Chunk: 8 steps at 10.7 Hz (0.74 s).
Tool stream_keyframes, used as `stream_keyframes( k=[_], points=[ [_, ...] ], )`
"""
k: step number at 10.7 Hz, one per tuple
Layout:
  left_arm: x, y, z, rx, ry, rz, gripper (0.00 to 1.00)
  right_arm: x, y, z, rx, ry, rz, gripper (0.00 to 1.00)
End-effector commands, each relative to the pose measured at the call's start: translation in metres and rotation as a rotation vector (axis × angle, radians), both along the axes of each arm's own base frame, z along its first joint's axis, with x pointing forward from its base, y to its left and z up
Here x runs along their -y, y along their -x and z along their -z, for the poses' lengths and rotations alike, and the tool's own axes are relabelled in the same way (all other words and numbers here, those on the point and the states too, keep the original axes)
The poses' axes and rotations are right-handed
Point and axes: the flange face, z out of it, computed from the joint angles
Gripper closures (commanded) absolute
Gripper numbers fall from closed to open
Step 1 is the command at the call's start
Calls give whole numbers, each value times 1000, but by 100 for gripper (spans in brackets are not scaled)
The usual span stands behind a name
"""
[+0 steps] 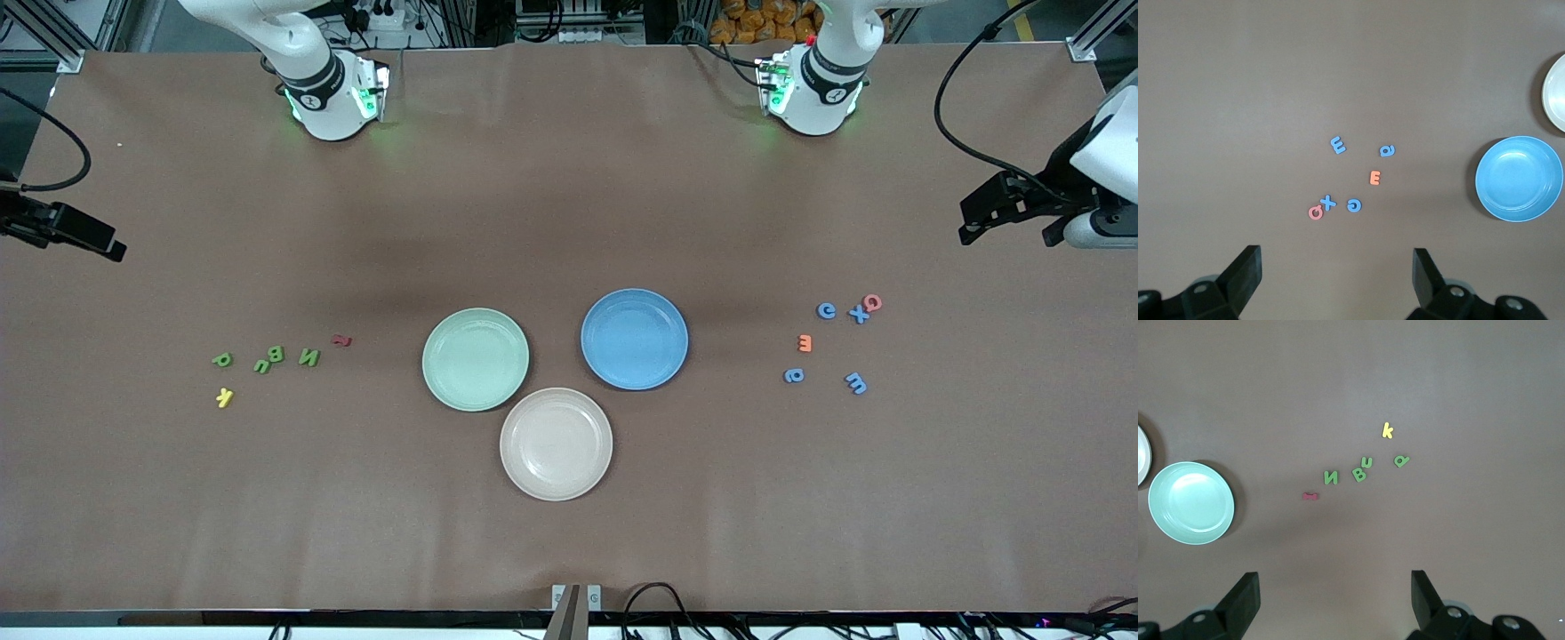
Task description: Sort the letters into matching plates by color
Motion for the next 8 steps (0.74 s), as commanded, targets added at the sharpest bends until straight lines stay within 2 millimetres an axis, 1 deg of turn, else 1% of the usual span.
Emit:
stream_keyframes(
  k=[1, 2, 5, 6, 7, 8],
  points=[
    [-3, 5, -9, 4, 15, 35, 0, 2, -1, -4, 10, 14, 3, 0],
    [-3, 6, -11, 9, 19, 33, 0, 3, -2, -4, 19, 15, 5, 0],
    [-4, 4, -7, 3, 11, 38, 0, 4, -5, -3, 29, 15, 8, 0],
    [-5, 1, -2, -6, 12, 23, 0, 5, -5, -2, 25, 17, 9, 0],
    [-5, -5, 11, -30, 10, 22, 0, 11, -5, 1, 13, 18, 21, 0],
    [-11, -10, 19, -46, 12, 12, 0, 14, -8, 5, 10, 20, 29, 0]
  ],
)
